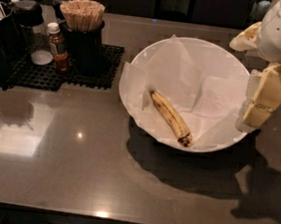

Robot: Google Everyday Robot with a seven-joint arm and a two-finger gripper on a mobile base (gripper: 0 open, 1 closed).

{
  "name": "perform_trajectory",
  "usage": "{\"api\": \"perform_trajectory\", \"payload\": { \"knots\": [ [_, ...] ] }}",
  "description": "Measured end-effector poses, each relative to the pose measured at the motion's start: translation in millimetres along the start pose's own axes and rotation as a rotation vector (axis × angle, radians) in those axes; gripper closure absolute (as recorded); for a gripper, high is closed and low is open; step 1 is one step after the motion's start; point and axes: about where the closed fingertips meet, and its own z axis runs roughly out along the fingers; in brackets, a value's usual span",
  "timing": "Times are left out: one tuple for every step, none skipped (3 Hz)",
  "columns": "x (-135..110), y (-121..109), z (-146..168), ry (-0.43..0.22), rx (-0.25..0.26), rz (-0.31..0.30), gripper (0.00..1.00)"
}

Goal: Pick banana from white bowl

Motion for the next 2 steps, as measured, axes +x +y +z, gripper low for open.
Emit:
{"api": "perform_trajectory", "payload": {
  "knots": [
    [-13.0, -4.0, 29.0, -0.023, -0.118, -0.026, 0.00],
    [-21.5, -6.9, 53.2, -0.045, -0.199, -0.031, 0.00]
  ]
}}
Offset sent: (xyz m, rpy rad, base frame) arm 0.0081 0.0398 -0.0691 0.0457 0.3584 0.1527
